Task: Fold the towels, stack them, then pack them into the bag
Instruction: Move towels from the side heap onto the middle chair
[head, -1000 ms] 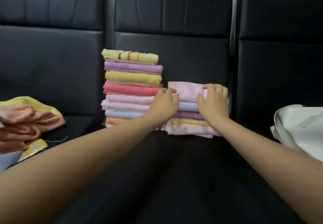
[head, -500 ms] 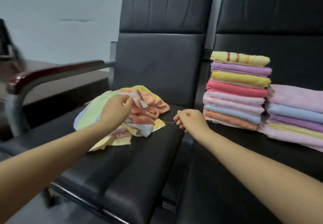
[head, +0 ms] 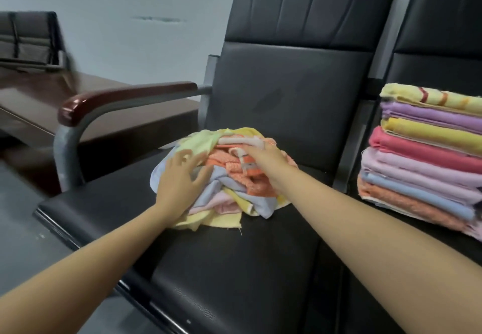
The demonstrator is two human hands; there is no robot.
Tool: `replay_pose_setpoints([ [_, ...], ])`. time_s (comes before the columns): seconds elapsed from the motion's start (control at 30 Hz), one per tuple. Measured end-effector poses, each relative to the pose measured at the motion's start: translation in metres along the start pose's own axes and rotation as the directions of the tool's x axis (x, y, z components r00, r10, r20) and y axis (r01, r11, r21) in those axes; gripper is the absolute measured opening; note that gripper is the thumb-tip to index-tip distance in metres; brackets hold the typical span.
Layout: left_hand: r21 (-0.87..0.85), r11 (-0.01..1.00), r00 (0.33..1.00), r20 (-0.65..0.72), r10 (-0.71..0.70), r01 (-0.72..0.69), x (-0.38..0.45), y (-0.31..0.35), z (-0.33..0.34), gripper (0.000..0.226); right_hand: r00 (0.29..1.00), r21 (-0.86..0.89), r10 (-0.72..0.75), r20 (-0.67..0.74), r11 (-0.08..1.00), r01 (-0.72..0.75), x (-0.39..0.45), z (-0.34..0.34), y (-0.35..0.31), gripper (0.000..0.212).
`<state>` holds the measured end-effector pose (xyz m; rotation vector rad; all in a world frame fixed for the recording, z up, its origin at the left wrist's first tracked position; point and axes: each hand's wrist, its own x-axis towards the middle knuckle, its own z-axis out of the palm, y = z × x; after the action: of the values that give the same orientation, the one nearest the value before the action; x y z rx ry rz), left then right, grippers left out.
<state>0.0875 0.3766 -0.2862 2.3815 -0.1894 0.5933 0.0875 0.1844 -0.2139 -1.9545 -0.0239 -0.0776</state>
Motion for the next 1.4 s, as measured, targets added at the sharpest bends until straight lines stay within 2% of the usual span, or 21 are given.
replay_pose_setpoints([
  [0.03, 0.068, 0.997, 0.999, 0.043, 0.019, -0.021, -0.001, 0.000, 0.000, 0.067, 0.999, 0.150, 0.024, -0.033, 0.988, -0.019, -0.003, -0.011, -0.006, 0.019],
  [0.1, 0.157, 0.988, 0.992, 0.123, -0.002, -0.017, 0.004, -0.004, 0.002, 0.073, 0.990, 0.448, 0.091, -0.104, 0.893, -0.035, -0.008, -0.039, -0.024, 0.012],
  [0.17, 0.142, 0.987, 0.982, 0.162, -0.098, 0.075, 0.007, 0.001, -0.003, 0.070, 0.986, 0.620, 0.083, -0.147, 0.785, 0.026, -0.014, -0.075, -0.050, 0.018],
  [0.23, 0.127, 0.981, 0.958, 0.228, -0.172, 0.146, 0.008, 0.017, -0.012, 0.064, 0.978, 0.695, 0.056, -0.203, 0.712, 0.103, -0.024, -0.110, -0.076, 0.020],
  [0.3, 0.077, 0.983, 0.948, 0.261, -0.180, 0.165, 0.008, 0.042, -0.022, 0.063, 0.967, 0.695, 0.036, -0.253, 0.702, 0.156, -0.042, -0.140, -0.099, 0.021],
  [0.37, -0.034, 0.996, 0.969, 0.236, -0.073, 0.084, 0.005, 0.076, -0.032, 0.081, 0.957, 0.675, 0.027, -0.289, 0.715, 0.183, -0.060, -0.162, -0.115, 0.017],
  [0.4, -0.118, 0.991, 0.977, 0.209, -0.036, 0.062, 0.001, 0.097, -0.037, 0.085, 0.952, 0.660, 0.026, -0.305, 0.726, 0.192, -0.071, -0.171, -0.123, 0.013],
  [0.43, -0.246, 0.965, 0.980, 0.197, -0.042, 0.091, -0.004, 0.123, -0.043, 0.079, 0.948, 0.649, 0.019, -0.318, 0.733, 0.203, -0.083, -0.179, -0.131, 0.011],
  [0.5, -0.480, 0.864, 0.971, 0.238, -0.038, 0.151, -0.024, 0.181, -0.060, 0.058, 0.936, 0.611, 0.011, -0.351, 0.761, 0.220, -0.109, -0.194, -0.147, 0.017],
  [0.57, -0.676, 0.710, 0.953, 0.302, 0.024, 0.197, -0.045, 0.239, -0.078, 0.050, 0.915, 0.553, -0.007, -0.403, 0.795, 0.250, -0.137, -0.210, -0.162, 0.029],
  [0.67, -0.836, 0.517, 0.932, 0.316, 0.178, 0.185, -0.076, 0.311, -0.101, 0.036, 0.861, 0.458, -0.041, -0.507, 0.833, 0.309, -0.174, -0.235, -0.183, 0.038],
  [0.7, -0.858, 0.498, 0.933, 0.273, 0.235, 0.126, -0.084, 0.331, -0.104, 0.028, 0.845, 0.440, -0.053, -0.532, 0.835, 0.330, -0.185, -0.244, -0.190, 0.039],
  [0.77, -0.837, 0.547, 0.938, 0.196, 0.285, 0.009, -0.094, 0.364, -0.108, 0.026, 0.817, 0.412, -0.086, -0.571, 0.831, 0.375, -0.209, -0.264, -0.202, 0.037],
  [0.87, -0.829, 0.559, 0.951, 0.167, 0.259, -0.007, -0.098, 0.401, -0.118, 0.020, 0.759, 0.382, -0.133, -0.638, 0.801, 0.461, -0.248, -0.298, -0.220, 0.025],
  [1.0, -0.921, 0.389, 0.937, 0.128, 0.325, -0.009, -0.102, 0.450, -0.151, 0.039, 0.656, 0.315, -0.179, -0.733, 0.766, 0.560, -0.292, -0.346, -0.240, 0.018],
  [1.1, -0.968, 0.248, 0.920, 0.123, 0.371, 0.029, -0.100, 0.483, -0.174, 0.028, 0.607, 0.274, -0.197, -0.770, 0.757, 0.594, -0.320, -0.372, -0.249, 0.016],
  [1.17, -0.980, 0.195, 0.907, 0.125, 0.402, 0.049, -0.098, 0.500, -0.184, 0.032, 0.593, 0.261, -0.195, -0.781, 0.761, 0.594, -0.334, -0.383, -0.249, 0.015],
  [1.27, -0.980, 0.158, 0.887, 0.181, 0.425, 0.124, -0.097, 0.508, -0.178, 0.057, 0.604, 0.272, -0.184, -0.775, 0.766, 0.582, -0.347, -0.389, -0.236, 0.013],
  [1.4, -0.945, 0.218, 0.857, 0.316, 0.407, 0.244, -0.097, 0.494, -0.138, 0.046, 0.658, 0.283, -0.152, -0.738, 0.815, 0.506, -0.357, -0.384, -0.200, 0.011],
])
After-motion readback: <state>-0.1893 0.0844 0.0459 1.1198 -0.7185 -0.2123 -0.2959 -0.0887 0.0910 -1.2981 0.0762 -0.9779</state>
